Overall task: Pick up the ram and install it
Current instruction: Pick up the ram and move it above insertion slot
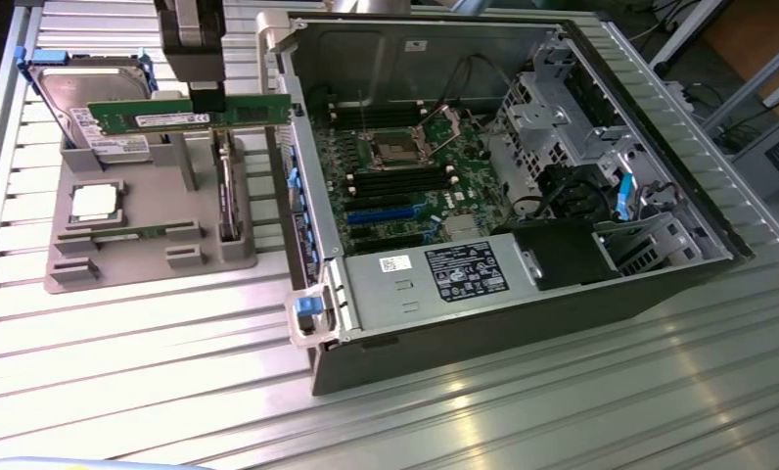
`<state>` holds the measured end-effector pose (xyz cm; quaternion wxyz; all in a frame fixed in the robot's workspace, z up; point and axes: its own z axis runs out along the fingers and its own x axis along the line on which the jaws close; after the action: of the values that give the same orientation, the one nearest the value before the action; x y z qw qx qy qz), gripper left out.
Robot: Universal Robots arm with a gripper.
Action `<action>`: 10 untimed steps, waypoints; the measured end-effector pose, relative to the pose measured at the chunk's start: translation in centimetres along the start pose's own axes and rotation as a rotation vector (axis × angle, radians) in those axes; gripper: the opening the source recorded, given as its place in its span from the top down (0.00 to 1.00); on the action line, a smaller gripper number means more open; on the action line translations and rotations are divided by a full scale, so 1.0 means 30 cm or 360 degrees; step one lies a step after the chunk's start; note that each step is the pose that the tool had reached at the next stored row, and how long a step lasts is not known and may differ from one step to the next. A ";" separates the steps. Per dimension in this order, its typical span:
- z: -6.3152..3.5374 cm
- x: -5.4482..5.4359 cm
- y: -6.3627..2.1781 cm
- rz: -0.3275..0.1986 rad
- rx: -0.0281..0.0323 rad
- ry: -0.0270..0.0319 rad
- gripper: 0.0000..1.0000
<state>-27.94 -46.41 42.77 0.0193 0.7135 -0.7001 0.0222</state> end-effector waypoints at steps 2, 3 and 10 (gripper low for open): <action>0.000 0.000 -0.005 0.0000 0.00000 0.00016 0.88; 0.000 0.000 -0.010 0.0000 0.00001 0.00034 0.88; 0.000 0.001 -0.040 0.0000 -0.00002 0.00129 0.88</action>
<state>-26.74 -46.41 42.77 0.0222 0.7134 -0.7000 0.0251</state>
